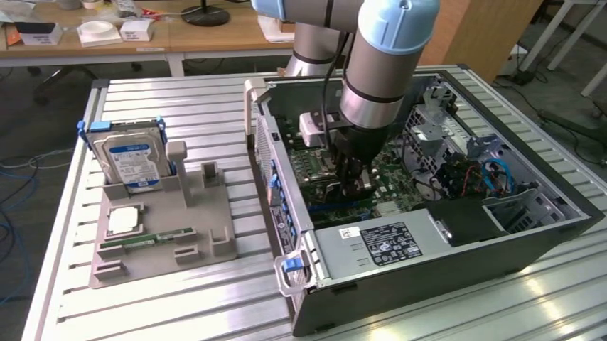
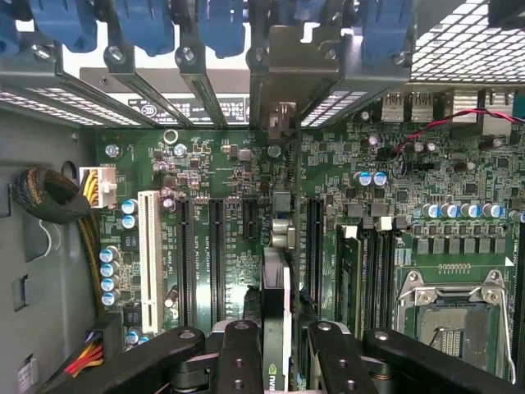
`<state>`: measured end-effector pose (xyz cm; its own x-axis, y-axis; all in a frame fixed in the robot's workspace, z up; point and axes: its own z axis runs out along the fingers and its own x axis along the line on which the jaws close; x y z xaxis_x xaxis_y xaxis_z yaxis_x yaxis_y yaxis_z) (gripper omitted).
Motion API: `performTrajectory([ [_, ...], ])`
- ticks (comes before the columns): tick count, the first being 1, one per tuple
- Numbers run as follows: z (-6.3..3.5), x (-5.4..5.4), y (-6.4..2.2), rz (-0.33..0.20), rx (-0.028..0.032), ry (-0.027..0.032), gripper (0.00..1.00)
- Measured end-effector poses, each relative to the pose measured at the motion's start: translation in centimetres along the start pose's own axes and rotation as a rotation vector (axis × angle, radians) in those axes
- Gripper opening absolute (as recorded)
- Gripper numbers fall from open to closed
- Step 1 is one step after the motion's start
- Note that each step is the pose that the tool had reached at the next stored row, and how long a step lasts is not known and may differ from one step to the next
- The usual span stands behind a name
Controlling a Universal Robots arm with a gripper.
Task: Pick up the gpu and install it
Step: 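Insert the gpu into the slot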
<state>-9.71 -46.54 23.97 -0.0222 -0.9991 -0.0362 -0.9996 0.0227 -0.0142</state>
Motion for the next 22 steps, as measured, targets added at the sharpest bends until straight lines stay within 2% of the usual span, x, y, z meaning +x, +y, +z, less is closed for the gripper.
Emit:
performTrajectory([
  [18,0.03,-0.01,0.05,0.0,0.0011,-0.0009,0.27],
  [21,-0.25,-0.03,0.07,0.0,0.0022,-0.0045,0.27],
  [22,-0.36,-0.03,0.07,0.0,0.0017,-0.0039,0.27],
])
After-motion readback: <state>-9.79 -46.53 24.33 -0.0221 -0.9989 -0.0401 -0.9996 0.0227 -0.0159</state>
